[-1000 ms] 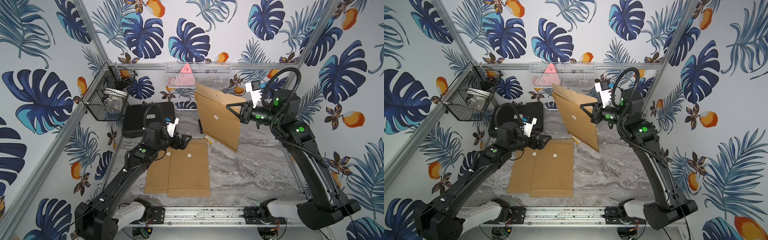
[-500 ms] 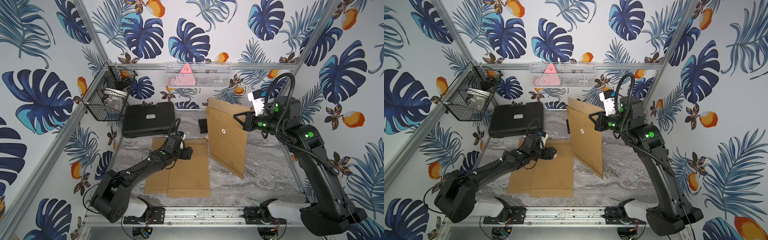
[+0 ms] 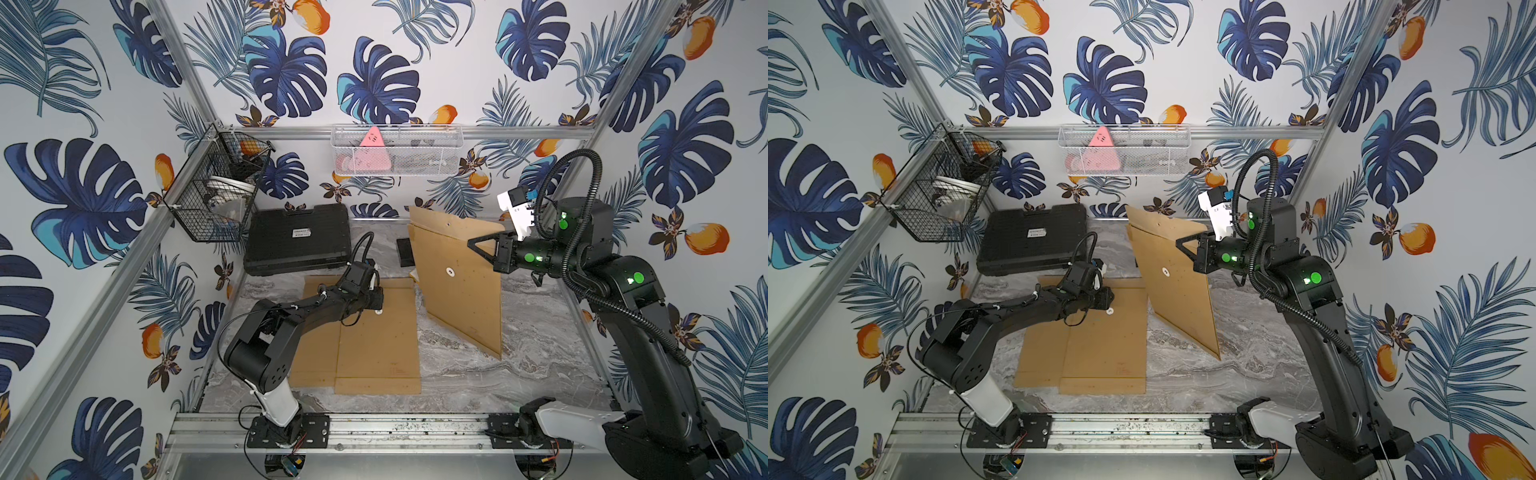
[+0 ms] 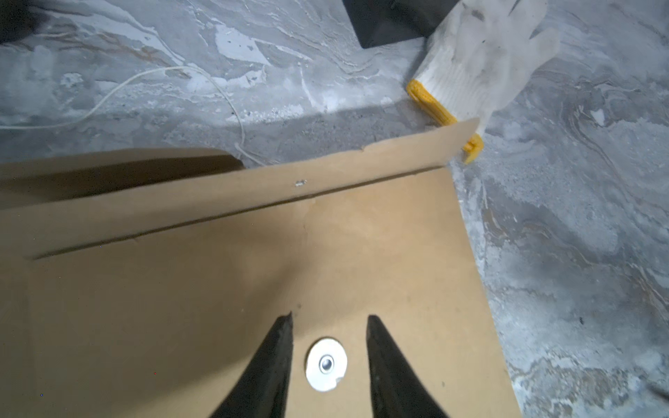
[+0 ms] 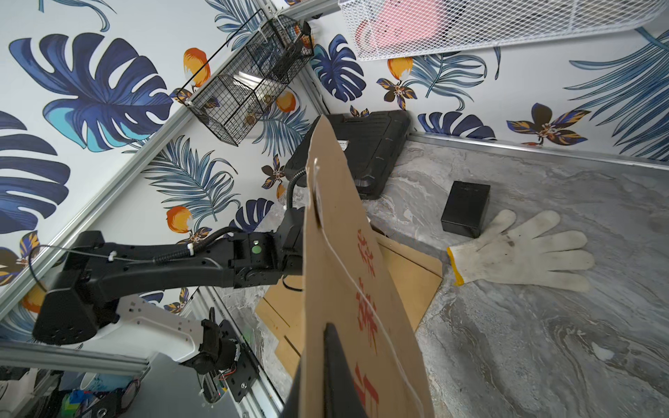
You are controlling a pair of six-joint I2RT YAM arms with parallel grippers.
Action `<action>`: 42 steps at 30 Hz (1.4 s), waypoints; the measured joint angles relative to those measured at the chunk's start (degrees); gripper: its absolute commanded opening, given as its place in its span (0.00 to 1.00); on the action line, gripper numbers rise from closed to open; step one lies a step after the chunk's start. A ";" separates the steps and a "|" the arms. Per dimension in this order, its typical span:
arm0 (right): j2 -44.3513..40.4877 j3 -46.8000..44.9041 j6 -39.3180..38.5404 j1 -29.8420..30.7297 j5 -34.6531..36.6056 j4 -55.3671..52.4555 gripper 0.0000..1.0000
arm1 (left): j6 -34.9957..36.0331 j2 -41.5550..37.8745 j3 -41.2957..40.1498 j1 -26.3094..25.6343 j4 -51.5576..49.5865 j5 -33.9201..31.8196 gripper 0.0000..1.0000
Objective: Open the file bag
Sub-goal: Adjust the file bag at the center of the board.
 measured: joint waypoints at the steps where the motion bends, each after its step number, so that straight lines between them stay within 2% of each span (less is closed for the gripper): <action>1: -0.02 0.00 -0.13 0.00 -0.28 -0.39 0.00 | -0.04 0.81 0.44 0.20 0.13 0.20 0.25; 4: -0.07 0.00 -0.87 0.00 -1.29 -1.09 0.00 | -0.35 3.41 2.03 0.57 0.33 1.09 0.16; 17: -1.70 -1.53 -2.27 0.02 -4.17 -1.09 0.00 | -0.70 9.09 5.29 1.51 -0.50 -0.17 0.16; 23: -3.89 -5.07 -2.60 0.02 -5.29 -0.37 0.00 | -0.70 11.13 7.23 2.14 -0.20 -0.52 0.13; 30: -3.87 -3.50 -2.97 0.02 -5.64 -0.15 0.00 | -0.70 14.25 9.77 3.21 2.67 0.13 0.13; 36: -3.39 -1.92 -2.51 0.72 -10.91 -0.26 0.00 | -0.70 15.39 10.64 4.72 4.13 2.32 0.11; 42: -6.25 -5.09 1.11 2.69 -21.51 3.06 0.00 | -0.70 17.44 13.40 5.22 4.13 3.10 0.12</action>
